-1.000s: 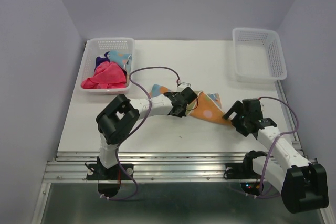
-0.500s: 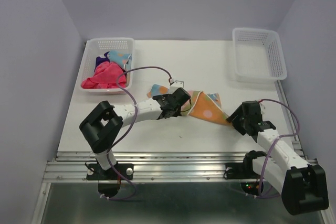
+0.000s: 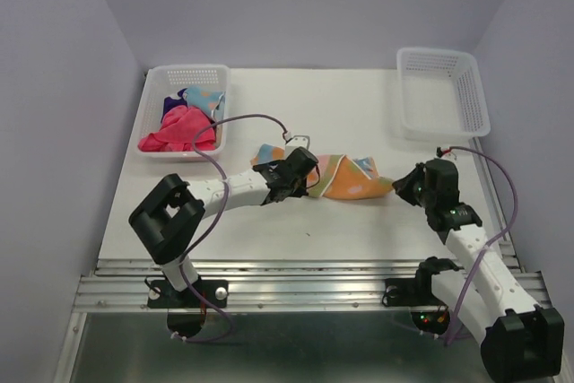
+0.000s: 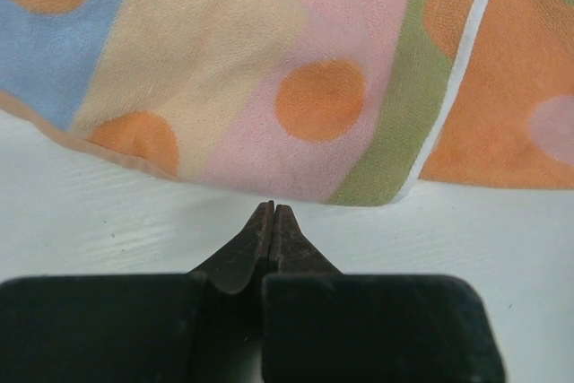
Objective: Fold and stack the towels
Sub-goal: Flatten out the crumpled towel
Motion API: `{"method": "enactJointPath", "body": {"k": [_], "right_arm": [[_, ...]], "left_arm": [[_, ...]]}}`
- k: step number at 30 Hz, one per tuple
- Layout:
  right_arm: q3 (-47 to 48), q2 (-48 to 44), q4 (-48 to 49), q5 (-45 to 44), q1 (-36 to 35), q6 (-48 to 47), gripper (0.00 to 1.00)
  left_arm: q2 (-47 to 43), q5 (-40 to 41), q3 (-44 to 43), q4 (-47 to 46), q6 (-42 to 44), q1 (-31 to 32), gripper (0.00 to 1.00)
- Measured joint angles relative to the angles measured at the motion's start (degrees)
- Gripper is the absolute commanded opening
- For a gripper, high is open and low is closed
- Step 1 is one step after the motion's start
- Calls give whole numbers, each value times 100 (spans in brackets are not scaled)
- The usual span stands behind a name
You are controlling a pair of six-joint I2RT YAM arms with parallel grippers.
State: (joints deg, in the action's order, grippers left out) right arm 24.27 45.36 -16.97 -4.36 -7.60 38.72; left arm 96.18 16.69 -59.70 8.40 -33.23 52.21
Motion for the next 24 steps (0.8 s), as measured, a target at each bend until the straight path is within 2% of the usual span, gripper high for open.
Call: {"method": "enactJointPath", "body": {"k": [5,7,10,11,12,13,16,17,18,19,20,21,22,24], "right_arm": [[1082,140,533,920,-181,-389,1],[1397,195,802,903,-638,-496,1],[1655,501,1239,612,-2374,-579,1],[1659,568,1292,568,-2673,-584,1],[1661,741,1388,490,-3097,-557,6],[1661,1093,1491,245,-3829,-533,10],[1685,2216,1633,-297,-5073,-417,18],[1687,2509,1604,-387,-5366,-343,25],[1687,2741,1530,-472,-5560,-289,44],[1685,2881,1464,-540,-5672,-219,52],[1685,2944,1405,-623,-5718,-205,64],[1685,2922,1392,-743,-5716,-168,87],[1685,2883,1401,-822,-5698,-164,97],[1685,2691,1412,-1040,-5683,-122,100]], "left_arm": [[-485,-203,507,-157,-37,-332,0],[-841,-258,785,-238,-101,-472,0],[-1582,-262,1176,-197,-282,-706,0],[-1851,-240,1296,-122,-363,-787,0],[-2118,-188,1384,-44,-463,-872,0],[-2365,-127,1458,42,-584,-997,0],[-2935,85,1646,435,-942,-1355,0],[-3071,138,1696,544,-1016,-1471,0],[-3178,173,1755,649,-1099,-1574,0],[-3261,197,1816,713,-1158,-1657,9],[-3340,201,1895,787,-1213,-1709,12],[-3386,192,1965,859,-1255,-1729,17],[-3410,133,2033,883,-1281,-1733,21],[-3416,-15,2149,863,-1290,-1733,26]]}}
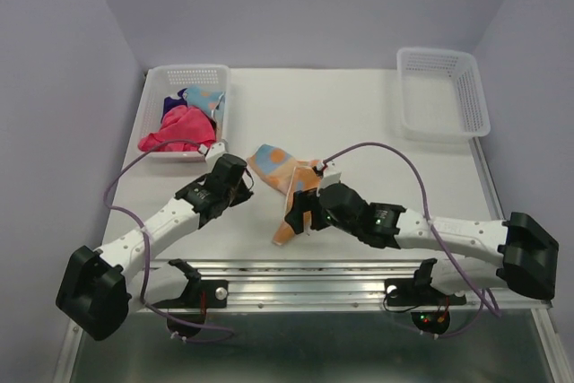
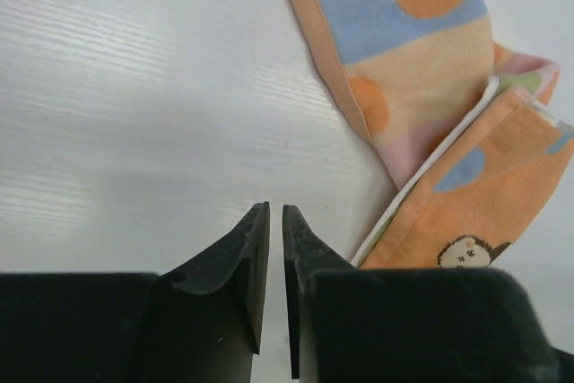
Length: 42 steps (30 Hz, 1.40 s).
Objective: Fold and stack the towels
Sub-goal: Flatten out the crumpled towel
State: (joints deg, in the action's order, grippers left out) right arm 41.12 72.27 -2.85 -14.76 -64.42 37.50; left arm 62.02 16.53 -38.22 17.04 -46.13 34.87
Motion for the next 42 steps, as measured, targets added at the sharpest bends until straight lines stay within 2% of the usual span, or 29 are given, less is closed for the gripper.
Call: {"method": "enactJointPath", "body": {"k": [1,4,8,12,17,24,28,30,36,42], "right_arm": [[0,-90,-24,-92,22,31,100],[0,-463,-227,-546,26,153,100],[0,-940,-730,-1443,26,387,100],[61,-918,-1174,-2140,79,457,100],[765,-63,-1449,-2168,562,417,100],[2430,1766,-1517,-1753,1163,-76,100],[3536,2839,-1714,-1611,1237,-350,98],[3869,3233,-1838,-1624,1261,-433,94],[4332,3969,-2330,-1742,1272,-516,87],[4312,4015,-2704,-2013,1272,-393,75]], "left_arm": [[0,-120,42,-37,7,0,34],[0,-586,199,-278,57,26,48],[2,-1128,417,-601,46,326,49],[122,-1432,721,-868,-162,920,49],[184,-1801,1244,-1099,-376,1331,51],[214,-2153,1528,-1513,-411,1410,51],[431,-2323,1534,-1834,-398,1432,46],[538,-2343,1537,-1910,-396,1449,43],[780,-2424,1528,-2205,-391,1510,39],[979,-2411,1410,-2280,-382,1672,37]]}}
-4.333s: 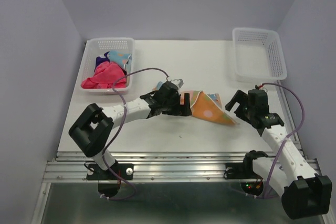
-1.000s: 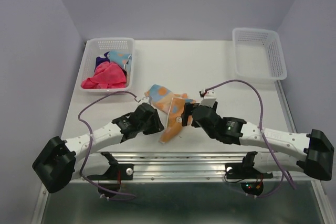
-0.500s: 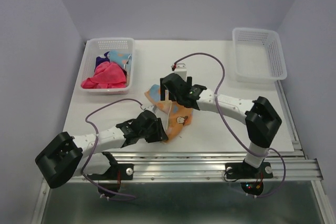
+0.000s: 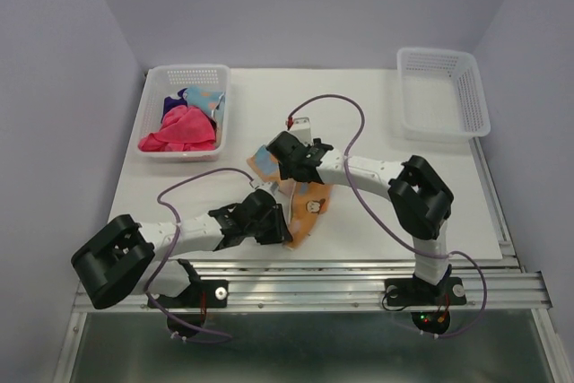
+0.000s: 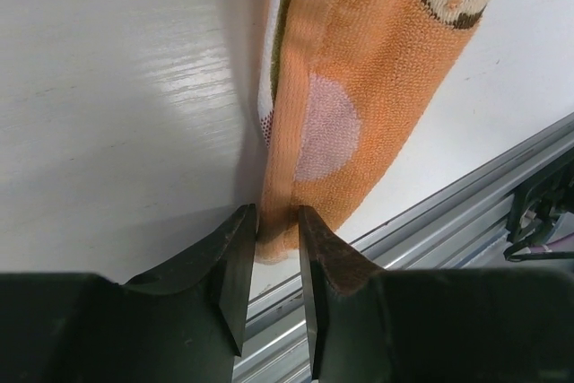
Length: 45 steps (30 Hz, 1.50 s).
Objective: Fold and stack the towels
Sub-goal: Flatten out the crumpled towel
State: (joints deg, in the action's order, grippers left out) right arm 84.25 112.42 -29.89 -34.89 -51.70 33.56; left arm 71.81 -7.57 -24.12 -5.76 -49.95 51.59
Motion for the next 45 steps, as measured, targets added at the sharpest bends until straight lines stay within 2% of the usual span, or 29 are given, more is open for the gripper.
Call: {"method": "enactJointPath", "body": {"k": [1,2,5,8,13,24,28,38,43,45], "right_arm": [[-46,-15,4,-44,9,42,73],[-120,-46,7,-55,26,79,65],[-439,-190,-63,-118,68,212,61],[-754,-380,-81,-157,122,358,62],[-1268,-894,-109,-188,190,529,69],[-2485,-2205,72,-52,190,944,70],[-2973,-2559,208,118,225,1113,62],[-3676,-2833,1051,577,564,1344,56],[-3816,-2916,1541,977,713,1488,45],[-3829,-2927,1648,1128,713,1532,44]], "left_arm": [[17,20,-17,15,4,35,37],[37,46,-55,48,13,76,37],[116,90,-146,120,35,164,37],[234,120,-269,177,61,229,37],[313,214,-389,286,107,358,37],[837,332,-935,586,212,872,34],[944,420,-1097,754,264,1056,34],[944,557,-1237,1108,372,1220,35],[903,595,-1237,1204,380,1285,35],[898,595,-1237,1231,378,1296,35]]}}
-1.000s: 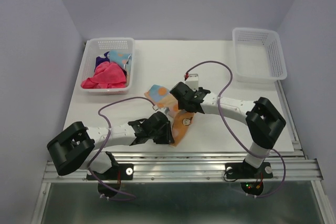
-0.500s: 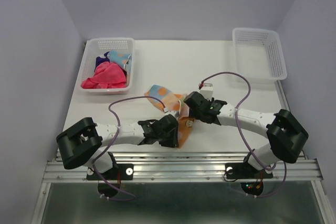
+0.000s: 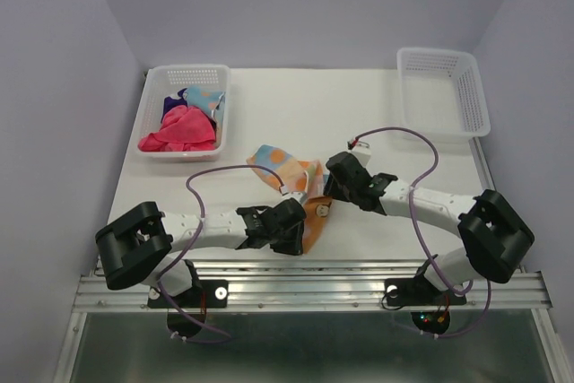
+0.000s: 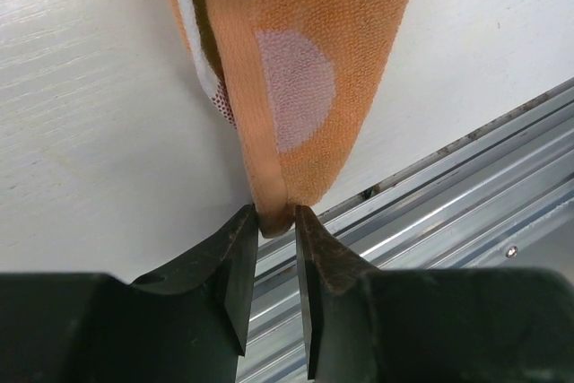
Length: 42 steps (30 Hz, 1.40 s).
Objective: Fold and stack the towels
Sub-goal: Flatten out the crumpled towel
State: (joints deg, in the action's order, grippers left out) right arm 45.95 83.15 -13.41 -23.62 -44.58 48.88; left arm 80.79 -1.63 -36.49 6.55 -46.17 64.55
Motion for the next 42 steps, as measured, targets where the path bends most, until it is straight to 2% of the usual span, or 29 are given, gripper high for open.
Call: {"method": "enactJointPath", "body": {"k": [2,6,12,15,16,17,24,29,33,38,42], "right_arm": [[-2,-4,90,142,0,48,43],[-9,-48,105,282,0,133,29],[-175,-179,105,350,0,238,14],[-205,-262,83,348,0,240,12],[-219,-302,87,337,0,238,4],[-256,-387,85,310,0,240,1],[-284,-772,-24,256,0,157,1],[-282,-1314,-118,107,0,-72,1],[-157,-1882,-118,-50,0,-400,1],[485,-2175,-44,-229,0,-789,1],[1137,-2258,-9,-387,0,-1161,1]], "left_arm": [[-4,0,0,11,-2,0,35],[-7,2,0,20,-17,0,34],[-7,20,0,50,-39,0,25],[-7,24,2,76,-66,0,12],[-7,24,2,87,-87,0,3],[-7,26,2,92,-85,0,0],[-120,321,0,282,-131,39,0],[-835,1484,-330,1261,-284,59,0],[-1482,2706,-1333,1982,-343,59,0],[-1827,4065,-2640,2109,-31,55,0],[-1862,4881,-3508,2048,671,17,0]]}}
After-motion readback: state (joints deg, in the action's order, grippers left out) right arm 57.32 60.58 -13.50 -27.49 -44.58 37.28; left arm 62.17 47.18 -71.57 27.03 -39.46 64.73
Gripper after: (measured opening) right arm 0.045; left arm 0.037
